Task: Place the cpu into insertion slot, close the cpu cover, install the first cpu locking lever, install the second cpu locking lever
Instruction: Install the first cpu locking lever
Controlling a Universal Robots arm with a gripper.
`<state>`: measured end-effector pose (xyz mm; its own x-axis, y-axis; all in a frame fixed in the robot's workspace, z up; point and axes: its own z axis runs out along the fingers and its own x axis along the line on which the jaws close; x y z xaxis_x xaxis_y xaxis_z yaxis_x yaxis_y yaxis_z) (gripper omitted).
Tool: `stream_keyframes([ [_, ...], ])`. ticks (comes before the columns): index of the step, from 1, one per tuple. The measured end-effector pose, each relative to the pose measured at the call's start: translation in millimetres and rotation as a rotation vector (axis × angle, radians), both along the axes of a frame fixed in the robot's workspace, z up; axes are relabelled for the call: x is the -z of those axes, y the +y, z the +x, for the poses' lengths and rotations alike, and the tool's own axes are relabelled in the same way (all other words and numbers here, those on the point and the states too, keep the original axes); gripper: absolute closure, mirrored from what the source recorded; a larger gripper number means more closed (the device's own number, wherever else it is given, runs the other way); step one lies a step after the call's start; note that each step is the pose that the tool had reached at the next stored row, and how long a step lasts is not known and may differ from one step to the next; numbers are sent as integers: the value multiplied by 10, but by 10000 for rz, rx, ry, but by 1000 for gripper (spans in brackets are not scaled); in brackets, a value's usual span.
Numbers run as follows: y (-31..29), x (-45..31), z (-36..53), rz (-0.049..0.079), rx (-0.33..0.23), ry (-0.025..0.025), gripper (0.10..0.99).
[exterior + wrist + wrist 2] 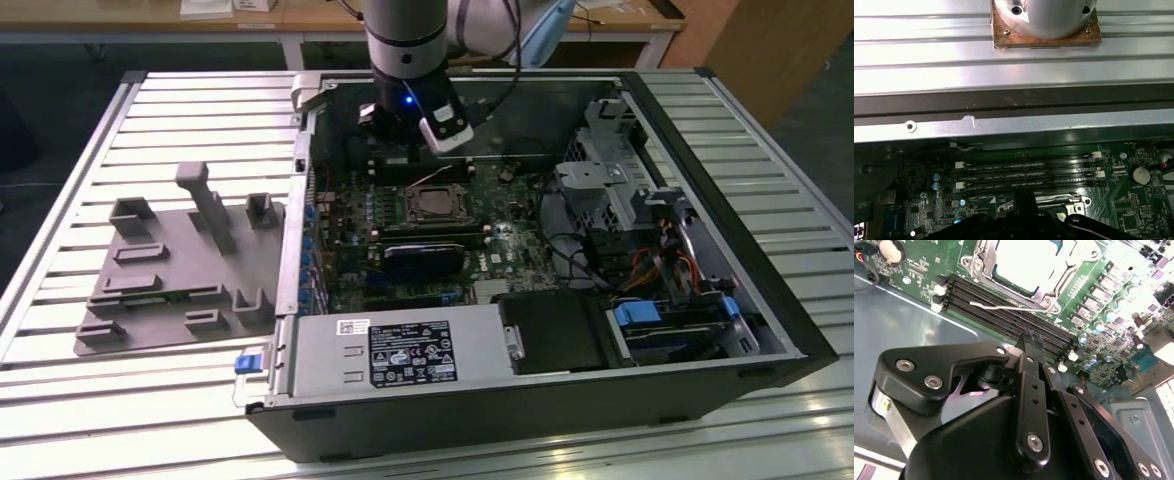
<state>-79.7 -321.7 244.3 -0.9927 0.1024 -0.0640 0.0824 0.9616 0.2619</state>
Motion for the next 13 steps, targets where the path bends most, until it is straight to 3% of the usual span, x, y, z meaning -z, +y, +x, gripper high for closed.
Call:
stream_keyframes([
  [1,0,0,-3,-9,-2,-75,984],
  [4,0,7,-23,-56,0,-432,984],
  [13,0,25,-68,-177,1,-1609,984],
])
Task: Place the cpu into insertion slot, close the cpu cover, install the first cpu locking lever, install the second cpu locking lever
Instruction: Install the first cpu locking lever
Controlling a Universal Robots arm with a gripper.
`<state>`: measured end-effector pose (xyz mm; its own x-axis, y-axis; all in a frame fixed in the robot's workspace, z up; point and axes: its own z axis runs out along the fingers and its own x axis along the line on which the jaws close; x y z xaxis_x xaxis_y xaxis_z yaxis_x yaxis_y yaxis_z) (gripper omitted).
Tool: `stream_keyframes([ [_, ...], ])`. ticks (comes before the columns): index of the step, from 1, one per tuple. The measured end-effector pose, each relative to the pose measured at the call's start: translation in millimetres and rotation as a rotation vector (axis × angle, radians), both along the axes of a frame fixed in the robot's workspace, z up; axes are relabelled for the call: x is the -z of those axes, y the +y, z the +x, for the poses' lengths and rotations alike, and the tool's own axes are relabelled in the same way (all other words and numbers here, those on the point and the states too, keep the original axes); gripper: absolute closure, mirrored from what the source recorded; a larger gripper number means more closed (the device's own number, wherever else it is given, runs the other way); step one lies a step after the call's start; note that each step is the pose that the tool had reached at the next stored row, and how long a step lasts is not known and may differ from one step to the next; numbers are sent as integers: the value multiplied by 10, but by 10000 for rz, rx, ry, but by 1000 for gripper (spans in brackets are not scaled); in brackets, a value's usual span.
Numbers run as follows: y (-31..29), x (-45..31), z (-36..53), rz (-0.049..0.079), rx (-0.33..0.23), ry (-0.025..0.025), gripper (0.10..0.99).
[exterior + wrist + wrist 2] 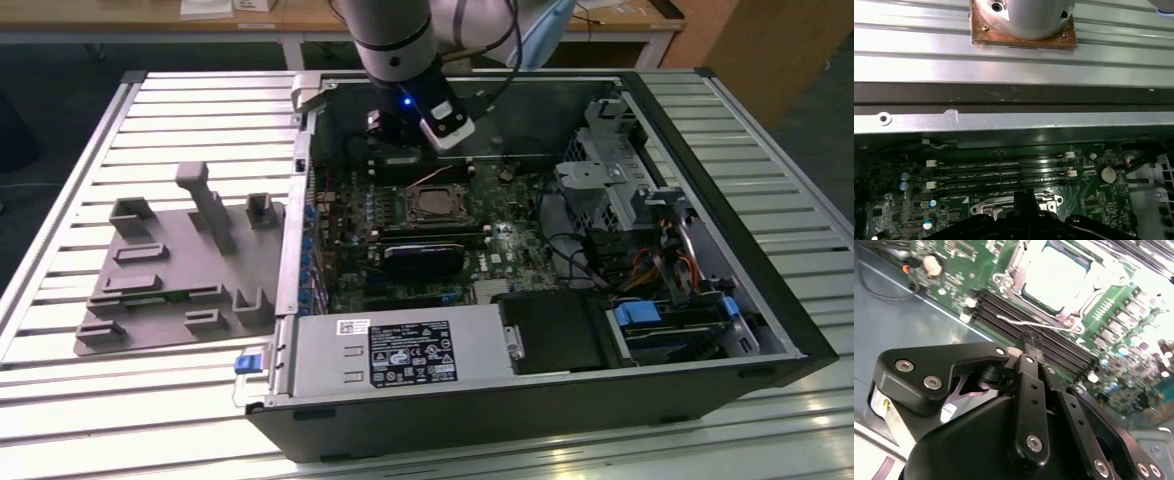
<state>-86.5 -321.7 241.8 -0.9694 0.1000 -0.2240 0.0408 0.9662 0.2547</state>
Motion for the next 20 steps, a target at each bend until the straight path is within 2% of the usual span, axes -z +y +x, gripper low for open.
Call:
stream_keyframes([
  [2,0,9,-6,-1,0,-202,984],
  [3,1,18,-6,1,1,-276,984],
  [5,0,44,-6,0,2,-340,984],
  [7,-1,76,-7,-2,56,-363,984],
  [16,-1,187,-7,-21,1119,-363,984],
  [20,9,224,-7,-28,1414,-362,984],
])
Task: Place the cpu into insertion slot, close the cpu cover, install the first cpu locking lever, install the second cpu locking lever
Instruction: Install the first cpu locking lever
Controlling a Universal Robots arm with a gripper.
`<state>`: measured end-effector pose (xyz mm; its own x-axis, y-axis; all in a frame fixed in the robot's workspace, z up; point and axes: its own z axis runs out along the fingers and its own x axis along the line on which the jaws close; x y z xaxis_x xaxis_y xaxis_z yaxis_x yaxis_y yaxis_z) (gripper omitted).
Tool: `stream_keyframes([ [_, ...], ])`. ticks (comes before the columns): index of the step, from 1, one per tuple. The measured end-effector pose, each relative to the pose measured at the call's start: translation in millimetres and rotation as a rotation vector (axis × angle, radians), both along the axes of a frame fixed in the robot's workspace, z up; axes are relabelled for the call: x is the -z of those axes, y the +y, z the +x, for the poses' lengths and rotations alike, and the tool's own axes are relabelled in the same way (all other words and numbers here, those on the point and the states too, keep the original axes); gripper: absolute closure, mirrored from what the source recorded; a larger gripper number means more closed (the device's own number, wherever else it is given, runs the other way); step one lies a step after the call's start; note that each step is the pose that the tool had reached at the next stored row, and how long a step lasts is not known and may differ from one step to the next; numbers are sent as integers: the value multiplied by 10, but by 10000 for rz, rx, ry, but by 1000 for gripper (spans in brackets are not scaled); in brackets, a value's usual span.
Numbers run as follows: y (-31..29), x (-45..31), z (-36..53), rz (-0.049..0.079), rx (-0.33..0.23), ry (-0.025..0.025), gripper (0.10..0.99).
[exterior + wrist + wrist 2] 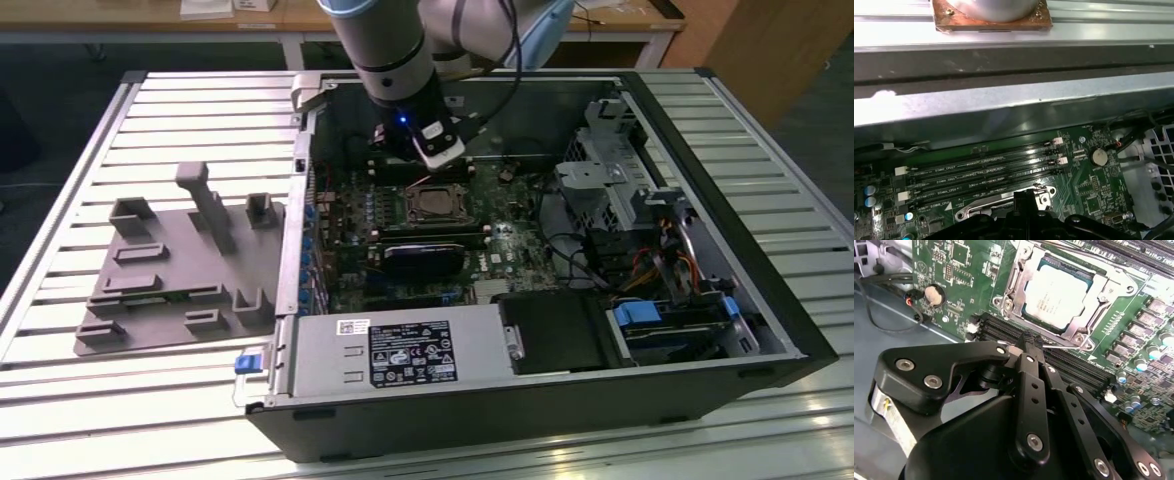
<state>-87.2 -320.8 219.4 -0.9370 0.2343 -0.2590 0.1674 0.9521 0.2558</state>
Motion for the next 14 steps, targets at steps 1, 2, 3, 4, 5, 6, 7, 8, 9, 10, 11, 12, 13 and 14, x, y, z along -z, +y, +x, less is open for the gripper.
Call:
stream_keyframes([
  [1,5,8,0,0,40,0,984],
  [2,10,16,0,1,79,-1,984],
  [3,14,24,0,2,122,-2,984],
  [4,19,31,0,3,164,-2,984],
  [5,25,37,0,3,204,-1,984],
  [6,32,44,0,3,242,0,984],
  [7,40,49,0,4,274,-1,984],
  [8,48,54,0,5,303,-1,984],
  [9,56,58,0,6,329,-1,984],
  [10,64,61,0,6,352,-1,984],
  [11,71,64,0,7,372,-1,984],
  [12,79,66,0,7,391,-1,984],
  [13,87,69,0,7,409,-1,984],
  [14,94,71,0,8,427,-2,984],
])
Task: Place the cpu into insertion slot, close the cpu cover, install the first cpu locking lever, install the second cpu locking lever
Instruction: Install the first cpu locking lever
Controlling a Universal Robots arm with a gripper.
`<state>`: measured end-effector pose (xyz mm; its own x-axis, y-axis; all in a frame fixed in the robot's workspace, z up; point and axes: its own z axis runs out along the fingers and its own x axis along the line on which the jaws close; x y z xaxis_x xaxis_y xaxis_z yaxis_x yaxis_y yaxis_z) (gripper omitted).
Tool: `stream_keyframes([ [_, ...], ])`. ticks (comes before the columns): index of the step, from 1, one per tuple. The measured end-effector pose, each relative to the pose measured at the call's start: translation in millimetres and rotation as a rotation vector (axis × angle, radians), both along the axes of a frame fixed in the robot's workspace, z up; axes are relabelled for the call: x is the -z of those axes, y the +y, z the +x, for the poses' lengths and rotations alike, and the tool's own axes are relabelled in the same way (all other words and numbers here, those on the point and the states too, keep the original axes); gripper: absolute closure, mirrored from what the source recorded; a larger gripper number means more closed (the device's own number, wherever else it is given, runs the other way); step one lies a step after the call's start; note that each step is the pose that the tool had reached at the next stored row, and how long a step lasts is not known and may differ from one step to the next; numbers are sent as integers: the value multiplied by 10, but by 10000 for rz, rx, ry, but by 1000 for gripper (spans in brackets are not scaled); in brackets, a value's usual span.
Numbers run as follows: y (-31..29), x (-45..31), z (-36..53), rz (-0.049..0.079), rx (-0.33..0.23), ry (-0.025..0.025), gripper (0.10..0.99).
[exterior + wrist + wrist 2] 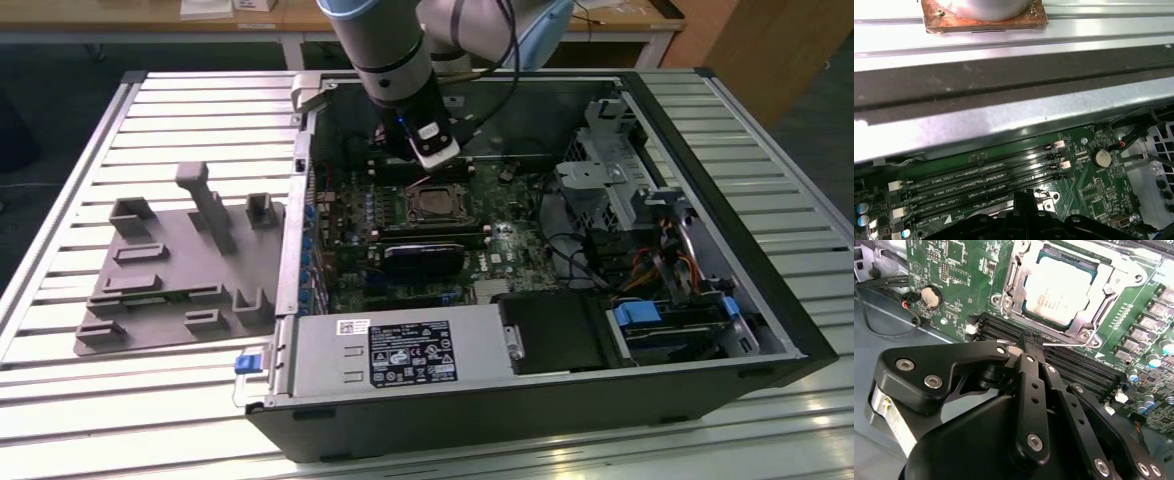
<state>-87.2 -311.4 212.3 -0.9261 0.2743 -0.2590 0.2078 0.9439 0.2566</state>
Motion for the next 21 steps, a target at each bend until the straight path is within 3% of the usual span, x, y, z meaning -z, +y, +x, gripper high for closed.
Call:
stream_keyframes([
  [8,66,16,0,0,217,1,984],
  [15,68,47,0,-1,1343,1,984],
  [21,95,67,0,-1,1744,1,984],
])
